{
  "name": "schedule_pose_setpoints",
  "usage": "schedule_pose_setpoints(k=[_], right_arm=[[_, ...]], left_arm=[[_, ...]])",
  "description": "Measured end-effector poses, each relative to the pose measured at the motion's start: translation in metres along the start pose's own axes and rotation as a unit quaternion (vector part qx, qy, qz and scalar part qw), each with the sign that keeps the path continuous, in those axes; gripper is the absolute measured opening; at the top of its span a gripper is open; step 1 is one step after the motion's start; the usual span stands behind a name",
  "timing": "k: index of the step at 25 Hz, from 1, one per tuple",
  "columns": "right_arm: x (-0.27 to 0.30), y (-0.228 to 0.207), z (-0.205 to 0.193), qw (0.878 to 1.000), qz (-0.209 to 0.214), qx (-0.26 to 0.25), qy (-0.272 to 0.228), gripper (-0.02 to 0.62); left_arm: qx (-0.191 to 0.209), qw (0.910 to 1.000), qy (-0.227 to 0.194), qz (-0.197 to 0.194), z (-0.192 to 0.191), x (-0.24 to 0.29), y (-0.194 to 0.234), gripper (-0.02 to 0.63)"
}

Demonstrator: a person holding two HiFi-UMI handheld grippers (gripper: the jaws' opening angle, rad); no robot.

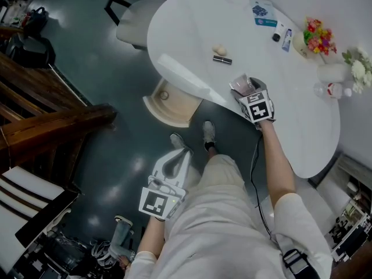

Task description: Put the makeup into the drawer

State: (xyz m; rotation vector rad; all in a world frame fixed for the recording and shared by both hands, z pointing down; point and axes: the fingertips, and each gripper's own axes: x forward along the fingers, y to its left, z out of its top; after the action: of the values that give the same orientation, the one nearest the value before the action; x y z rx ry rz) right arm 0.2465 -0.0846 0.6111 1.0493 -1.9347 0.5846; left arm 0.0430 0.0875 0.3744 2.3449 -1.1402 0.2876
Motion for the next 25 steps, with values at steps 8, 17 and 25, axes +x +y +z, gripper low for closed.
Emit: schedule_pose_setpoints(k=[8,17,25], right_arm=[[-0.001,0.015,0.005,1.0,-0.004,0.001,-0.008,0.374],[-0.006,0.039,0.038,0.999,0.003,-0.015,-0.031,0.374],[-0.002,0.101,0.079,0.998,0.028,-0.045,-0.046,0.374]], left_arm=[[-0.001,1.0,0.0,-0.008,0.001,-0.007,0.011,0.009],[-0.006,0.9999,-0.001,-0.008,-0.001,-0.017,0.026,0.009],[-0.002,0.9998,-0.018,-0.006,0.008,-0.041,0.052,0.009]])
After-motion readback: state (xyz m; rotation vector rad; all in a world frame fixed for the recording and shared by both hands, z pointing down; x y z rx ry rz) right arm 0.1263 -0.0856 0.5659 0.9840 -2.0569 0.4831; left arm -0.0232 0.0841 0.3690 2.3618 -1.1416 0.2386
